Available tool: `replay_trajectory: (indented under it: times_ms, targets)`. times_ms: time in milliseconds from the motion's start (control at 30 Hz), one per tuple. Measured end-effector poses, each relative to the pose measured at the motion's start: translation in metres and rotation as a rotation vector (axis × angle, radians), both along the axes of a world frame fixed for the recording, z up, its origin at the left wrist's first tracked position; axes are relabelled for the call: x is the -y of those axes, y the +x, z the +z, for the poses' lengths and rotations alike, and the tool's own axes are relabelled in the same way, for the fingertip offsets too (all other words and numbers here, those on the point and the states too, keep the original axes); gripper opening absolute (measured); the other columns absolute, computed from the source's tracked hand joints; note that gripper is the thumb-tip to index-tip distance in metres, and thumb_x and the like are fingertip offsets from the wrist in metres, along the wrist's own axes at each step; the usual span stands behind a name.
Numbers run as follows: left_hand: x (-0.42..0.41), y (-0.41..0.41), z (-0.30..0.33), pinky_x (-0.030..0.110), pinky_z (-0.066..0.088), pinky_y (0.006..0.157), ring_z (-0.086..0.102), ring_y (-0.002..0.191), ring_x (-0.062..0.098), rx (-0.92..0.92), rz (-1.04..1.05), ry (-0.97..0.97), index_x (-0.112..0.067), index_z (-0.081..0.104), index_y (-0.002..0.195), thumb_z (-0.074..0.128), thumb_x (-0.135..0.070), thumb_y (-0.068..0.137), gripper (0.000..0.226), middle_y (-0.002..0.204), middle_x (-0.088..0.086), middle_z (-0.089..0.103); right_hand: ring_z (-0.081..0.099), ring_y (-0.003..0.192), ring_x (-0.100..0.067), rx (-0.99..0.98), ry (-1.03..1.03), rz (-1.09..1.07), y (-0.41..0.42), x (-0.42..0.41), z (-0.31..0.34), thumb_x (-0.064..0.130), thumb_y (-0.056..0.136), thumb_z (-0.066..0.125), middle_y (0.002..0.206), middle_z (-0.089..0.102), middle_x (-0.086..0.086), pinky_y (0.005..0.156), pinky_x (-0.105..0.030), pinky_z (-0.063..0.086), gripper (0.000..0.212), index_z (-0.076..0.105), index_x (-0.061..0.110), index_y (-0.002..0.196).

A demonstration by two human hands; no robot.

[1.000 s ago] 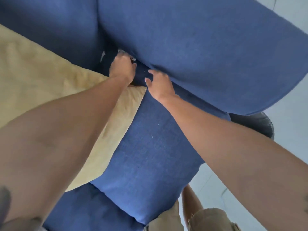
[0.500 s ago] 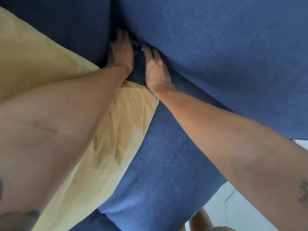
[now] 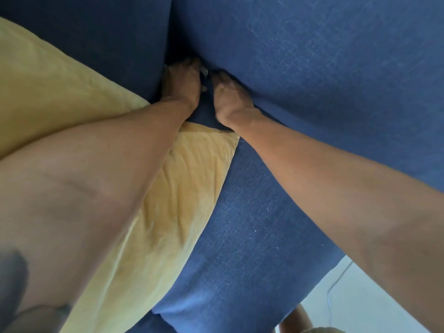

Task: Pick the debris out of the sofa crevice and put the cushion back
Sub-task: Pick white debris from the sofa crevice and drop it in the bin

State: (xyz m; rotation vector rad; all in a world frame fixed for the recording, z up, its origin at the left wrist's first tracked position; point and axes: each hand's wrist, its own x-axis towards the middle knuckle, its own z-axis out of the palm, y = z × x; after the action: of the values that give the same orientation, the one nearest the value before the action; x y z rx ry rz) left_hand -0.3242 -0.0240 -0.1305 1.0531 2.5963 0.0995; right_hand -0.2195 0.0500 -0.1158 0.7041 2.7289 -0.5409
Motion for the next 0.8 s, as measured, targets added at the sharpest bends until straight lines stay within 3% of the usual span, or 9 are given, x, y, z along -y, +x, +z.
replay_trajectory:
  times_ms: [133,300,633,800]
  targets:
    - [-0.002,-0.003,-0.001,0.045,0.044,0.100,0.055,0.119,0.034,0.011,-0.012,-0.022,-0.015,0.057,0.123,0.067,-0.022,0.088,0.037,0.132,0.011,0.058,0.042,0.130,-0.023,0.028,0.036,0.026,0.000,0.002,-0.007,0.006,0.088,0.054,0.145,0.035,-0.008,0.107,-0.032,0.041,0.049,0.043,0.008,0.136]
    - [-0.007,-0.003,-0.007,0.047,0.046,0.095,0.057,0.114,0.037,-0.065,-0.038,-0.091,-0.014,0.060,0.123,0.055,-0.035,0.095,0.035,0.130,0.013,0.057,0.043,0.128,-0.024,0.024,0.067,0.021,0.003,0.005,-0.011,0.009,0.090,0.050,0.142,0.039,-0.009,0.106,-0.032,0.041,0.045,0.044,0.006,0.135]
    - [-0.007,0.002,-0.004,0.046,0.050,0.090,0.060,0.109,0.036,-0.117,-0.068,-0.024,-0.013,0.065,0.113,0.045,-0.021,0.098,0.027,0.120,0.013,0.065,0.044,0.131,-0.023,0.017,-0.042,-0.029,0.003,0.000,-0.006,0.006,0.085,0.061,0.143,0.042,-0.009,0.110,-0.032,0.039,0.060,0.037,0.010,0.139]
    - [-0.005,0.005,-0.003,0.046,0.049,0.087,0.060,0.109,0.037,-0.141,-0.086,-0.031,-0.014,0.064,0.117,0.045,-0.019,0.097,0.027,0.122,0.013,0.064,0.039,0.133,-0.025,-0.064,-0.029,-0.112,0.013,0.005,-0.013,0.013,0.096,0.049,0.146,0.035,-0.012,0.111,-0.031,0.035,0.040,0.047,0.006,0.135]
